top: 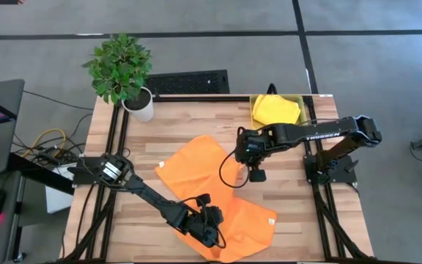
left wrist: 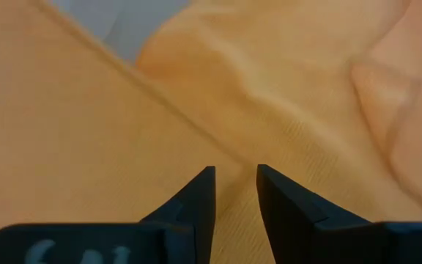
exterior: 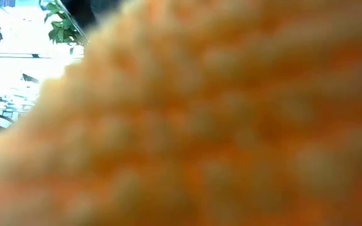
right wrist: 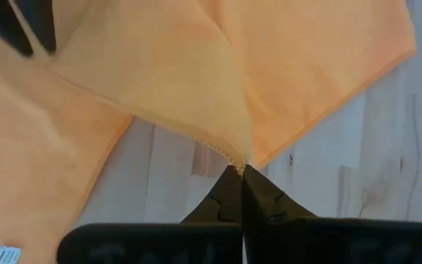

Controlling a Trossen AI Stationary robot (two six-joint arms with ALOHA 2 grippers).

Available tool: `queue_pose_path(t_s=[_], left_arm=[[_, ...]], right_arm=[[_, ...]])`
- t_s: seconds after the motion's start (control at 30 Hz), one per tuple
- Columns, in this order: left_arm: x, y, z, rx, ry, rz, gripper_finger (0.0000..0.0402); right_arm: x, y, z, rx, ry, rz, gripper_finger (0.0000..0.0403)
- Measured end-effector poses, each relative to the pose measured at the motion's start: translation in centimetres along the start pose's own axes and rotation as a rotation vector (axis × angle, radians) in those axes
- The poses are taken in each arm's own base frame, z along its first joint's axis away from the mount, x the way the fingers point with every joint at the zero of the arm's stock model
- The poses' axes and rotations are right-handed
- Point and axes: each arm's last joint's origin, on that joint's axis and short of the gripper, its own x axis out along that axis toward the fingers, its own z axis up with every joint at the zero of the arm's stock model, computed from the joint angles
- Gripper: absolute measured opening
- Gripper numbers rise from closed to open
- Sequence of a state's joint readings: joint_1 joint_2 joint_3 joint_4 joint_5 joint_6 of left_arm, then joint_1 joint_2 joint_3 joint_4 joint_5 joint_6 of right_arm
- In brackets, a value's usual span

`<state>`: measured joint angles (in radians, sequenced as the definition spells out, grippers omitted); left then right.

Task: Fold microfiber towels
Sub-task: Fold the top orange microfiber towel

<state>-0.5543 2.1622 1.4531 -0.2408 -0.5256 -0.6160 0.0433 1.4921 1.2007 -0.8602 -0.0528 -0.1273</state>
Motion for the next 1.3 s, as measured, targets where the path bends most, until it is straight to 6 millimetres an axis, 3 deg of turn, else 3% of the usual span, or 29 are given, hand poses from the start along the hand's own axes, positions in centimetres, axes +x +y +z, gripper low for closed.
queue_pose_path(t_s=[0.27,0.87,1.3], left_arm=[[1.2,-0.4,0.5,-0.009,-0.038,-0.074,0.0090],[1.3,0.3,-0.3,-0.044,0.032,-0.005,0.0090],[1.3,0.3,-0.6,0.108,0.059,-0.020,0.0090]], right_arm=[[0.0,0.0,0.1,0.007,-0.008,-0.001,0.0008],[0.0,0.0,0.1,0.023,-0.008,-0.001,0.0008],[0.0,0.0,0.1,0.023,-0.008,-0.001,0.0008]])
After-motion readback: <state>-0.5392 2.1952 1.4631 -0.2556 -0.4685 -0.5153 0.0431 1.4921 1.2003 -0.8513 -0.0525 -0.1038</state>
